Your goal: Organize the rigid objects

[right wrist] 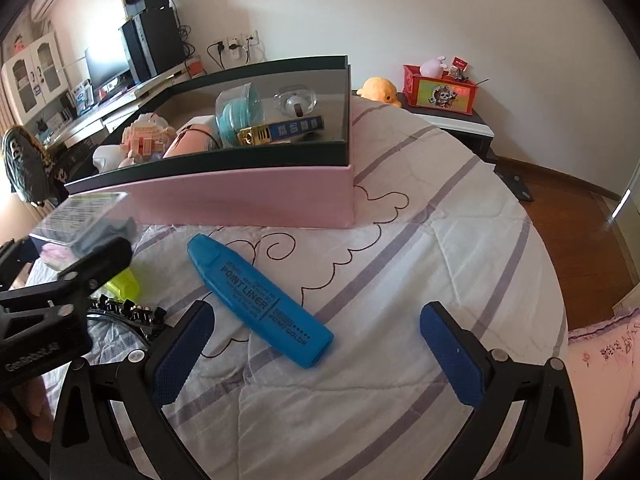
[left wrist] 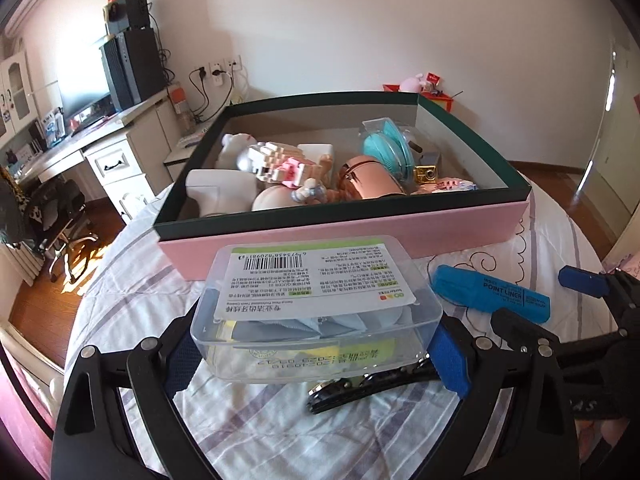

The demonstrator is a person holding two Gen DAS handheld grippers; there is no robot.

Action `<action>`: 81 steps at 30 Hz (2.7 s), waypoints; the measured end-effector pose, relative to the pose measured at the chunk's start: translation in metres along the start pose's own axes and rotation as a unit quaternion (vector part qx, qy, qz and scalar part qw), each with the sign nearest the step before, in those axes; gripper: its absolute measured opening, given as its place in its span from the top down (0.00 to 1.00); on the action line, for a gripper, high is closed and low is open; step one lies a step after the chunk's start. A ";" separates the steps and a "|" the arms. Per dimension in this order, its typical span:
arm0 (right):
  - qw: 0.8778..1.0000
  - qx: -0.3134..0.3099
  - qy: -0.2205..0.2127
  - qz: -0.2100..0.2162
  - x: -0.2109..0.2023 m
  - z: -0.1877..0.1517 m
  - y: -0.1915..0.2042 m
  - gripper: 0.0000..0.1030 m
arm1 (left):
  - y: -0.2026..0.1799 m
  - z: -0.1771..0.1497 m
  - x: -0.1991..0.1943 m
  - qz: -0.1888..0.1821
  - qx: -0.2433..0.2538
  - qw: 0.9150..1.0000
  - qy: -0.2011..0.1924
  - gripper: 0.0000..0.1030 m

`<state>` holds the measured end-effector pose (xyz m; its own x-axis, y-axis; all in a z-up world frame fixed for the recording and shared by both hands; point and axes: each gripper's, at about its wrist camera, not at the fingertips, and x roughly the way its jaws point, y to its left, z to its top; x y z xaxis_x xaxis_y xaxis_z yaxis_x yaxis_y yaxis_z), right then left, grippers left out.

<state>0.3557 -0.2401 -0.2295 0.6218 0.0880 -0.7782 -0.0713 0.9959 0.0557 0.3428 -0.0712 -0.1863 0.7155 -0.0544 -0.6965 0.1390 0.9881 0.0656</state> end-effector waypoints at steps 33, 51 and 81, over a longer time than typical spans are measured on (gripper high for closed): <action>0.974 -0.042 -0.204 0.087 -0.168 -0.039 0.079 0.74 | 0.038 -0.038 -0.161 -0.002 -0.038 0.988 -0.150 0.07; 0.959 -0.070 -0.261 0.088 -0.235 -0.047 0.108 0.74 | 0.049 -0.051 -0.236 0.037 -0.043 0.971 -0.232 0.07; 0.984 -0.073 -0.160 0.037 -0.045 0.098 0.062 0.74 | 0.033 0.095 -0.007 0.025 0.015 0.990 -0.136 0.07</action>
<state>0.3997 -0.1800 -0.1304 0.8226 0.1848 -0.5378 -0.2214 0.9752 -0.0036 0.4069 -0.0515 -0.1114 0.8793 -0.0455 -0.4741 0.1154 0.9861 0.1195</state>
